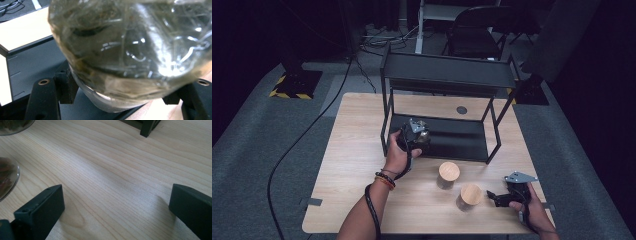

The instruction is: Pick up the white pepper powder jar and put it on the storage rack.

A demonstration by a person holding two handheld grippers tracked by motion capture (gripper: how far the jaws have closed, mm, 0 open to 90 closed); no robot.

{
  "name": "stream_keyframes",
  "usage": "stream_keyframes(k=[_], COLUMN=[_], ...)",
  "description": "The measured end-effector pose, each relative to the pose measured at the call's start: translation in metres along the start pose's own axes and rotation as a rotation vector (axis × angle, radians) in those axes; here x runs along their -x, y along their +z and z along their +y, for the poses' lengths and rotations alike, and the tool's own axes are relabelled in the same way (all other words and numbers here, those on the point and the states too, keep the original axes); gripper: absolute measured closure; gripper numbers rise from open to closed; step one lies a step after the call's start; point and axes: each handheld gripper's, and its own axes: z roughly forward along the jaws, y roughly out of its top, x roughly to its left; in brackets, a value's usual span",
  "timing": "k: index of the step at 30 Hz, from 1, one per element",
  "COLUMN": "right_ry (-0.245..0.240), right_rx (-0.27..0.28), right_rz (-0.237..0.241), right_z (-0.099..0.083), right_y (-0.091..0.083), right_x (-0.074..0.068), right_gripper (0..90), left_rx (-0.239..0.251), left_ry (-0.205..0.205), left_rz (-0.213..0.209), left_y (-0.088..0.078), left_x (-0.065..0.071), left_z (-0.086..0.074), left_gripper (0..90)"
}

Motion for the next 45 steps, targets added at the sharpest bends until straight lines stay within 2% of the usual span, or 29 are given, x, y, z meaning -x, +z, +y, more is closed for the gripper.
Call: stream_keyframes(k=[11, 27, 36, 40, 45], right_ry=[0.000, 0.000, 0.000, 0.000, -0.001], right_rx=[0.000, 0.000, 0.000, 0.000, 0.000], right_rz=[0.000, 0.000, 0.000, 0.000, 0.001], right_z=[0.000, 0.000, 0.000, 0.000, 0.000], right_y=[0.000, 0.000, 0.000, 0.000, 0.000], right_x=[0.000, 0.000, 0.000, 0.000, 0.000], right_gripper=[0.0, 0.0, 0.0, 0.0, 0.0], left_rx=[-0.004, -0.043, -0.049, -0.046, -0.045], left_ry=[-0.026, -0.046, -0.045, -0.068, -0.068], left_rz=[0.013, 0.033, 0.035, 0.025, 0.019], left_y=[0.009, 0.030, 0.034, 0.034, 0.034], left_x=[-0.004, -0.009, -0.009, -0.012, -0.012], left_z=[-0.001, -0.005, -0.006, -0.008, -0.008], left_gripper=[29.7, 29.7, 29.7, 29.7, 29.6])
